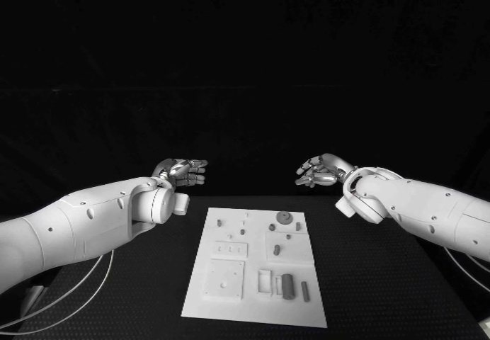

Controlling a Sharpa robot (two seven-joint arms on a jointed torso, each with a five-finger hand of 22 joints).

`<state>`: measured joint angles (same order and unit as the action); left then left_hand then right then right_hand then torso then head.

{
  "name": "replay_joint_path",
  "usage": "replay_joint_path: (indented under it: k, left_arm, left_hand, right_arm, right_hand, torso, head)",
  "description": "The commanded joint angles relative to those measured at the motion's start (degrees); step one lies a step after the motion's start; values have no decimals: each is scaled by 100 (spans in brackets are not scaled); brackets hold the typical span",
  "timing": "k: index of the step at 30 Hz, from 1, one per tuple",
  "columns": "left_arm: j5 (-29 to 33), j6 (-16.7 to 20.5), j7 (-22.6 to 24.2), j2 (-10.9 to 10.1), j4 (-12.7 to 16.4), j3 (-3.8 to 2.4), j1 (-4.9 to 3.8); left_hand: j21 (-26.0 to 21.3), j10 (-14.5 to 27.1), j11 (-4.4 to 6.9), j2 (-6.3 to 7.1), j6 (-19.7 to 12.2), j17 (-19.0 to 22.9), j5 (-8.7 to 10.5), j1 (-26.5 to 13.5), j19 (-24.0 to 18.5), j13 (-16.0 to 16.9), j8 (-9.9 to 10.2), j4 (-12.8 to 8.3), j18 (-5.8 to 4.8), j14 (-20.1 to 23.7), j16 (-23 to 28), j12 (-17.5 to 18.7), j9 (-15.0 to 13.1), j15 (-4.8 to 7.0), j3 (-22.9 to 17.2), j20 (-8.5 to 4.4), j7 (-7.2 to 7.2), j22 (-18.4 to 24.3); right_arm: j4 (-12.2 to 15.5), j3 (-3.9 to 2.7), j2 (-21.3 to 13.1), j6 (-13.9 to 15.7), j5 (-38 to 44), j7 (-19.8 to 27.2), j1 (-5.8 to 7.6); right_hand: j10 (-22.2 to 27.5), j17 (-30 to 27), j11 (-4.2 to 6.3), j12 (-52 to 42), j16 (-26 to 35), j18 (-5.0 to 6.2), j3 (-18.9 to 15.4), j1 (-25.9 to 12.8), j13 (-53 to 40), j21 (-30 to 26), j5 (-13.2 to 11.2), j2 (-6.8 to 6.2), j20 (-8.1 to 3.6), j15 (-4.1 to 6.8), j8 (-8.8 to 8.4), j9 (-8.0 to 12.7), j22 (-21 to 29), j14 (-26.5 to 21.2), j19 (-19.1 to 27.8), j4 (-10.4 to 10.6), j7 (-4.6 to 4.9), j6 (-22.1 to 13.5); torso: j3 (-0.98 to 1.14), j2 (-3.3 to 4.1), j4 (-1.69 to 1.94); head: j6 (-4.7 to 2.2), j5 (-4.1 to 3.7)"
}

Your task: Assemble the parts on the task board

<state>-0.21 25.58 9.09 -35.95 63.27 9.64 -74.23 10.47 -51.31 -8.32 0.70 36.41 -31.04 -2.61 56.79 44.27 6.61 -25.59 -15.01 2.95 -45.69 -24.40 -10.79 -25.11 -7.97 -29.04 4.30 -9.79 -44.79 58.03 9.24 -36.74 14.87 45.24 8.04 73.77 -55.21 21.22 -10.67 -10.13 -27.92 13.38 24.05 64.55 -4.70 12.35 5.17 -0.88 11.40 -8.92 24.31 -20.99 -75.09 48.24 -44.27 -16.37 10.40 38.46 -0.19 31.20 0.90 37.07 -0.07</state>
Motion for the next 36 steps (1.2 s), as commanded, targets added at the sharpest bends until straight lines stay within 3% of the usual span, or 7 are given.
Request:
replay_joint_path:
  k: [1, 4, 6, 13, 18, 25, 36]
  left_arm:
    - [-63, -491, 205, -59, 99, -4, 19]
    - [-123, -713, 272, -151, 226, -5, 38]
    - [-129, -768, 302, -145, 256, -6, 46]
    - [-159, -865, 391, -274, 585, -26, 81]
    - [-161, -907, 410, -251, 621, -31, 87]
    - [-161, -961, 430, -293, 732, -43, 94]
    - [-164, -1015, 444, -324, 925, -56, 94]
  left_hand:
    - [28, -292, 10, -10, 224, -43, -31, 93, 173, 52, -59, -97, 71, -178, -52, -116, 4, 59, -30, -52, -4, 20]
    - [20, -501, 7, -32, 409, -89, -26, 136, 316, 77, -49, -133, 63, -323, -73, -161, 39, 102, -31, -100, -19, 55]
    - [8, -552, 14, -34, 466, -110, -25, 157, 367, 76, -30, -140, 54, -373, -73, -153, 60, 124, -26, -120, -11, 74]
    - [-23, -634, 8, -16, 542, -158, -25, 256, 466, 65, 29, -153, 32, -475, -68, -117, 109, 156, -16, -168, -16, 114]
    - [-55, -635, 2, 0, 552, -167, -25, 271, 486, 49, 69, -149, 9, -470, -30, -76, 135, 153, 7, -183, -19, 139]
    - [-90, -634, -5, 1, 560, -176, -24, 268, 499, 33, 107, -144, -17, -466, 8, -32, 159, 146, 33, -198, -19, 165]
    - [-127, -622, -17, -2, 552, -195, -24, 265, 528, 10, 159, -142, -46, -481, 46, 27, 189, 143, 64, -224, -32, 193]
  right_arm:
    - [-22, -4, 61, 66, 1704, -116, 0]
    - [-118, -5, 160, 64, 2160, -140, -33]
    - [-157, -5, 178, 63, 2396, -173, -84]
    - [-318, -6, 307, 69, 3159, -213, -198]
    - [-410, -7, 405, 58, 3374, -208, -244]
    - [-384, -9, 480, 4, 3683, -220, -276]
    - [-360, -9, 587, -199, 4022, -258, -278]
  right_hand:
    - [-676, 428, 198, -75, -382, 162, -51, 305, 7, 589, 31, -96, -285, 468, 72, -25, -139, 1115, -1033, -46, 74, 612]
    - [-846, 615, 257, -61, -465, 162, -70, 326, 0, 813, 33, -118, -403, 600, 51, -29, -139, 1382, -1264, -47, 27, 751]
    - [-906, 709, 277, -40, -488, 162, -76, 335, 2, 909, 33, -133, -447, 647, 30, -29, -138, 1479, -1339, -48, 12, 800]
    - [-1039, 1027, 329, 49, -595, 162, -93, 387, 11, 1217, 34, -194, -567, 753, -53, -28, -138, 1740, -1537, -48, -11, 899]
    - [-1066, 1138, 336, 97, -606, 162, -98, 389, 18, 1309, 34, -219, -587, 765, -92, -28, -136, 1773, -1553, -46, -14, 922]
    - [-1095, 1259, 344, 151, -615, 162, -93, 374, 24, 1412, 35, -236, -613, 780, -136, -30, -134, 1827, -1585, -45, -18, 945]
    - [-1082, 1380, 338, 233, -605, 162, -79, 364, 39, 1511, 37, -259, -638, 782, -199, -27, -130, 1873, -1601, -45, -7, 934]
  torso:
    - [18, 60, 34]
    - [39, 115, 48]
    - [38, 137, 55]
    - [30, 354, 186]
    - [-4, 511, 281]
    - [-53, 671, 370]
    - [-134, 869, 451]
  head:
    - [-2, -20]
    - [-25, -56]
    - [-16, -69]
    - [-60, -188]
    - [-77, -284]
    - [-79, -385]
    - [-127, -522]
